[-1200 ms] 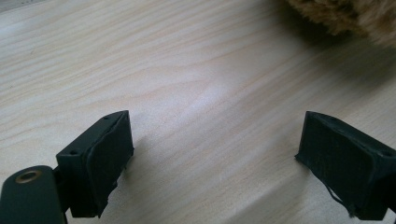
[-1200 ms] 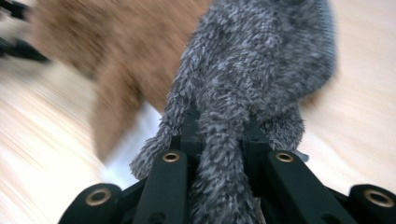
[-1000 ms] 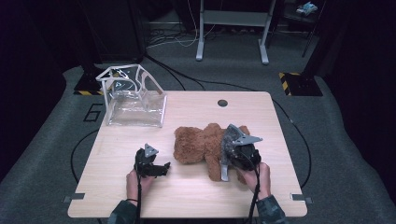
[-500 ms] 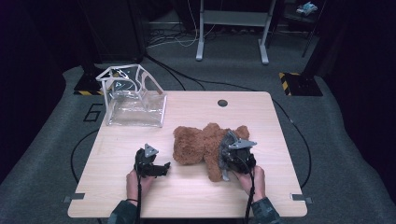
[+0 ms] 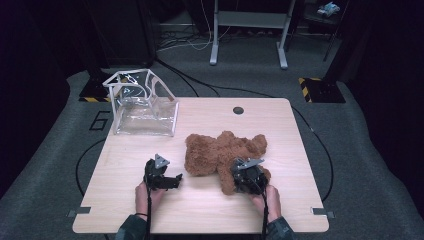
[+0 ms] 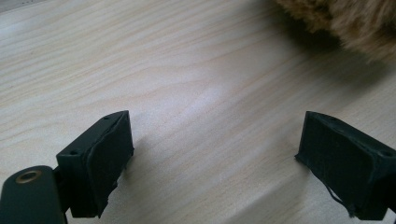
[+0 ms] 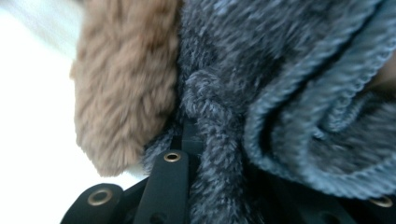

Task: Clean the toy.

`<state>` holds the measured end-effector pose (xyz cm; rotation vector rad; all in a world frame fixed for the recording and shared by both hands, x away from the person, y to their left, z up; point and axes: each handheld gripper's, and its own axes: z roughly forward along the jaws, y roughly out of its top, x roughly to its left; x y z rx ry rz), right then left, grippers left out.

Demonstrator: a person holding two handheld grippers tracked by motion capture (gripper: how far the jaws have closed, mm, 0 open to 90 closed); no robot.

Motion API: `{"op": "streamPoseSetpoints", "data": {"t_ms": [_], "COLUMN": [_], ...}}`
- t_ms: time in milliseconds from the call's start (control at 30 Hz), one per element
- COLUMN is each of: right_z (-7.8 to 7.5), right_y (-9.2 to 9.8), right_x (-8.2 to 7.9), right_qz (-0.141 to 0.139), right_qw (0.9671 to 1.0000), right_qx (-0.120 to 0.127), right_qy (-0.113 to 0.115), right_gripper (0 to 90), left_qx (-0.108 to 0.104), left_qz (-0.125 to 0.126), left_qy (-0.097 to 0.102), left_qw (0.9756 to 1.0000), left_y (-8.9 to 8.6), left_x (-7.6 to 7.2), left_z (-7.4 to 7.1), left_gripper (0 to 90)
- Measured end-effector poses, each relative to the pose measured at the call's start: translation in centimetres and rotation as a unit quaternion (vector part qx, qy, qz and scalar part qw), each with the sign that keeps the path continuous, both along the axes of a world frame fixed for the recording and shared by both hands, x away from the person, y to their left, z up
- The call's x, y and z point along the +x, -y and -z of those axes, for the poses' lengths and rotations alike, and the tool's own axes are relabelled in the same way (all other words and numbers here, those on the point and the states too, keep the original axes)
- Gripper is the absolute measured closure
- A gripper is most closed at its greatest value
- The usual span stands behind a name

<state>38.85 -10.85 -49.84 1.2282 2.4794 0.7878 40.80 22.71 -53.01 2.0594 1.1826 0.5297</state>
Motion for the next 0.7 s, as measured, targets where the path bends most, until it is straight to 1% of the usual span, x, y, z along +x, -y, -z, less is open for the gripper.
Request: {"op": "streamPoseSetpoints", "data": {"t_ms": [100, 167, 200, 233, 267, 300, 333, 400, 467, 500, 567, 633, 667, 700], "right_z": [-0.4, -1.3, -1.9, -2.6, -3.3, -4.1, -5.0, -6.6, -7.8, -8.3, -8.6, -8.4, -8.0, -7.5], "right_y": [0.3, 0.6, 0.8, 1.1, 1.3, 1.4, 1.6, 1.9, 2.0, 2.0, 1.6, 1.0, 0.6, 0.3], "right_x": [-0.2, -0.6, -0.8, -1.0, -1.2, -1.5, -1.6, -1.9, -1.8, -1.6, -1.0, -0.3, 0.0, 0.4], "right_qz": [-0.006, -0.006, -0.003, 0.000, 0.002, 0.008, 0.011, 0.016, 0.018, 0.017, 0.019, 0.014, 0.016, 0.013], "right_qw": [0.9999, 0.9998, 0.9998, 0.9996, 0.9992, 0.9987, 0.9981, 0.9962, 0.9934, 0.9927, 0.9914, 0.9923, 0.9931, 0.9933], "right_qx": [0.007, 0.019, 0.022, 0.025, 0.031, 0.037, 0.039, 0.048, 0.051, 0.052, 0.048, 0.043, 0.040, 0.031], "right_qy": [-0.012, -0.008, -0.001, 0.008, 0.023, 0.033, 0.046, 0.071, 0.101, 0.108, 0.120, 0.116, 0.109, 0.110], "right_gripper": [77.2, 77.1, 77.1, 77.0, 77.0, 77.0, 77.0, 77.0, 76.9, 76.8, 76.8, 76.8, 76.8, 76.9], "left_qx": [0.000, 0.000, -0.001, -0.002, -0.002, -0.002, -0.002, -0.001, -0.001, -0.002, 0.000, 0.000, 0.000, 0.000], "left_qz": [0.000, 0.000, 0.000, -0.001, -0.001, -0.001, -0.001, 0.000, 0.000, -0.001, 0.001, 0.000, 0.000, 0.000], "left_qy": [0.000, 0.000, -0.002, 0.001, 0.000, 0.000, 0.000, -0.002, -0.001, 0.001, -0.001, 0.000, 0.000, 0.000], "left_qw": [1.0000, 1.0000, 1.0000, 1.0000, 1.0000, 1.0000, 1.0000, 1.0000, 1.0000, 1.0000, 1.0000, 1.0000, 1.0000, 1.0000], "left_y": [0.0, 0.0, 0.0, 0.0, 0.0, 0.0, 0.0, 0.0, 0.0, 0.0, 0.0, 0.0, 0.0, 0.0], "left_x": [0.0, 0.0, 0.0, 0.0, 0.0, 0.0, 0.0, 0.0, 0.0, 0.0, 0.0, 0.0, 0.0, 0.0], "left_z": [0.0, 0.0, 0.0, 0.0, 0.0, 0.0, 0.0, 0.0, 0.0, 0.0, 0.0, 0.0, 0.0, 0.0], "left_gripper": [9.8, 9.8, 9.8, 9.8, 9.7, 9.7, 9.7, 9.8, 9.8, 9.8, 9.8, 9.8, 9.8, 9.8]}}
